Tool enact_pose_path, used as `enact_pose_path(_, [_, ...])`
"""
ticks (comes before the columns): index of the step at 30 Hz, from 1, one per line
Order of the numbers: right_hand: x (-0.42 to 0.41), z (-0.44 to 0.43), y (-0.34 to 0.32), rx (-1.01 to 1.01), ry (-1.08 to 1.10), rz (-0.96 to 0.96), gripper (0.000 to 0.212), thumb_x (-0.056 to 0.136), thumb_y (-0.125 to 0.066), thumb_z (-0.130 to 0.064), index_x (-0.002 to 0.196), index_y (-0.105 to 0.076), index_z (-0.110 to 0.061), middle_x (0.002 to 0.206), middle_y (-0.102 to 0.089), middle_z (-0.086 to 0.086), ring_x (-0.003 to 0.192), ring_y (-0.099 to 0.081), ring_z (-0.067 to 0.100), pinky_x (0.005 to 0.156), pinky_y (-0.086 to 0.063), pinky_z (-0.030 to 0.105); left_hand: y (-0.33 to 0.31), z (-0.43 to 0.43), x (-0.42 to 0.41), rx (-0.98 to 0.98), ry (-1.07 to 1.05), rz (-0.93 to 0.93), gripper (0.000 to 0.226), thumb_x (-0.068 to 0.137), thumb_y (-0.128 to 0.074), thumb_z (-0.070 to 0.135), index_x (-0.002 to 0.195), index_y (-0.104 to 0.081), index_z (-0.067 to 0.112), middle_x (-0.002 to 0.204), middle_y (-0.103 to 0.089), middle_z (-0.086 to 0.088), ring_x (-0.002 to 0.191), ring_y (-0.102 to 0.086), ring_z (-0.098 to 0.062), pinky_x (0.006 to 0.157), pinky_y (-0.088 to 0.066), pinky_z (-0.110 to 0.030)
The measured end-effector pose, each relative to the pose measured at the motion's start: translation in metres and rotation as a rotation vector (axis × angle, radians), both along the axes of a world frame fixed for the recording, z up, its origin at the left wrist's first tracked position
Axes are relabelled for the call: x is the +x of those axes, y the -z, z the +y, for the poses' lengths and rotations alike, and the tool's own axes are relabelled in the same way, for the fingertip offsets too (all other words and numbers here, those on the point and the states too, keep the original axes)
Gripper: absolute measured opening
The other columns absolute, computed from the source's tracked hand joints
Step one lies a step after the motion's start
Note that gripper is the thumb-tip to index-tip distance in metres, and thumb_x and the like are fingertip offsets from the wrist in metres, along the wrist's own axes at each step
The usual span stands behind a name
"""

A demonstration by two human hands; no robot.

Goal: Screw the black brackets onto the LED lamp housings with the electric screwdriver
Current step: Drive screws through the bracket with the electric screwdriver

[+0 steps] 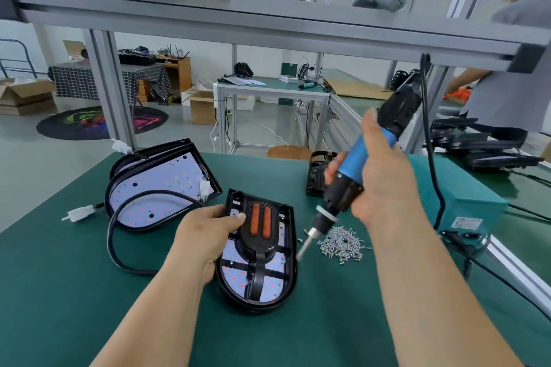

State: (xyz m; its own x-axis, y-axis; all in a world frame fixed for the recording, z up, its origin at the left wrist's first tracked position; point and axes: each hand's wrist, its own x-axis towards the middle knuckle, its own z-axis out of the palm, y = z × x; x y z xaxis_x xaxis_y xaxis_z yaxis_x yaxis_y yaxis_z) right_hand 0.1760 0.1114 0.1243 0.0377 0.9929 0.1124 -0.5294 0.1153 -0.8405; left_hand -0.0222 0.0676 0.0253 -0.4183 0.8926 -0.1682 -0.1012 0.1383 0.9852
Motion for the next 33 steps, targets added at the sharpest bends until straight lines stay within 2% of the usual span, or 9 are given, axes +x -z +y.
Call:
enact_pose_path(3, [0.035, 0.014, 0.001, -0.159, 0.051, -0.172, 0.048, 0.08, -0.07, -0.056, 0.092, -0.05, -0.014, 0.048, -0.055, 0.004, 0.038, -0.055, 0.018, 0.047, -0.056, 0.033, 0.002, 0.001, 0.0, 0.009, -0.031, -0.01, 0.013, 0.089, -0.068, 0.002, 0.083, -0.077, 0.008, 0.078, -0.077, -0.009, 0.072, -0.073, -0.025, 0.072, -0.061, -0.036])
enact_pose_path(6, [0.059, 0.027, 0.011, -0.288, 0.073, -0.331, 0.046, 0.084, -0.067, -0.056, 0.095, -0.05, -0.015, 0.08, -0.057, 0.01, 0.038, -0.058, 0.021, 0.049, -0.059, 0.038, 0.002, 0.002, 0.0, 0.022, -0.046, -0.019, 0.012, 0.09, -0.067, 0.003, 0.083, -0.076, 0.008, 0.063, -0.073, 0.0, 0.052, -0.067, -0.011, 0.049, -0.052, -0.021])
enact_pose_path(8, [0.069, 0.035, 0.022, -0.339, 0.094, -0.439, 0.037, 0.09, -0.065, -0.052, 0.094, -0.049, -0.019, 0.095, -0.054, 0.01, 0.046, -0.061, 0.026, 0.051, -0.059, 0.038, 0.002, 0.002, 0.0, 0.015, -0.05, -0.035, 0.01, 0.09, -0.067, 0.004, 0.086, -0.075, 0.007, 0.063, -0.074, 0.0, 0.053, -0.069, -0.014, 0.051, -0.054, -0.023])
enact_pose_path(13, [0.08, 0.054, 0.054, -0.361, 0.1, -0.707, 0.019, 0.096, -0.064, -0.017, 0.11, -0.053, -0.009, 0.093, -0.055, 0.014, 0.066, -0.056, 0.029, 0.064, -0.051, 0.038, -0.001, 0.0, 0.002, -0.021, -0.039, -0.124, 0.013, 0.089, -0.067, 0.005, 0.1, -0.074, 0.004, 0.095, -0.076, -0.019, 0.085, -0.072, -0.037, 0.087, -0.057, -0.056])
enact_pose_path(16, [0.084, 0.06, 0.071, -0.37, 0.157, -0.95, 0.026, 0.09, -0.064, -0.005, 0.113, -0.055, -0.002, 0.099, -0.057, 0.02, 0.08, -0.054, 0.031, 0.077, -0.05, 0.044, 0.0, 0.001, 0.0, -0.034, -0.027, -0.135, 0.01, 0.089, -0.066, 0.005, 0.095, -0.075, 0.006, 0.093, -0.076, -0.02, 0.082, -0.073, -0.038, 0.084, -0.057, -0.058])
enact_pose_path(21, [0.089, 0.062, 0.083, -0.375, 0.291, -1.157, 0.017, 0.086, -0.063, -0.003, 0.1, -0.053, 0.001, 0.089, -0.05, 0.015, 0.063, -0.042, 0.022, 0.053, -0.029, 0.031, 0.001, 0.002, -0.001, -0.097, 0.066, -0.212, 0.034, 0.088, -0.069, 0.009, 0.121, -0.064, 0.005, 0.105, -0.074, -0.021, 0.09, -0.072, -0.041, 0.082, -0.057, -0.057])
enact_pose_path(24, [0.09, 0.063, 0.089, -0.376, 0.315, -1.207, 0.019, 0.086, -0.062, -0.003, 0.102, -0.052, -0.001, 0.09, -0.051, 0.015, 0.068, -0.045, 0.026, 0.053, -0.031, 0.031, 0.001, 0.001, 0.001, -0.131, 0.156, -0.25, 0.022, 0.089, -0.064, 0.001, 0.11, -0.067, 0.002, 0.094, -0.075, -0.022, 0.075, -0.075, -0.036, 0.066, -0.06, -0.045])
enact_pose_path(30, [0.089, 0.062, 0.089, -0.397, 0.293, -1.287, 0.024, 0.086, -0.063, -0.006, 0.107, -0.054, 0.0, 0.097, -0.057, 0.019, 0.077, -0.051, 0.032, 0.055, -0.034, 0.031, 0.001, -0.001, 0.001, -0.089, 0.162, -0.259, 0.016, 0.088, -0.064, -0.002, 0.103, -0.068, 0.0, 0.092, -0.075, -0.023, 0.07, -0.074, -0.034, 0.065, -0.059, -0.043])
enact_pose_path(33, [0.089, 0.06, 0.082, -0.391, 0.279, -1.42, 0.015, 0.087, -0.061, -0.008, 0.098, -0.054, -0.001, 0.085, -0.055, 0.014, 0.068, -0.049, 0.026, 0.051, -0.03, 0.029, 0.0, -0.002, 0.002, -0.052, 0.15, -0.267, 0.017, 0.088, -0.063, -0.003, 0.104, -0.067, 0.001, 0.093, -0.075, -0.023, 0.072, -0.074, -0.035, 0.067, -0.06, -0.044])
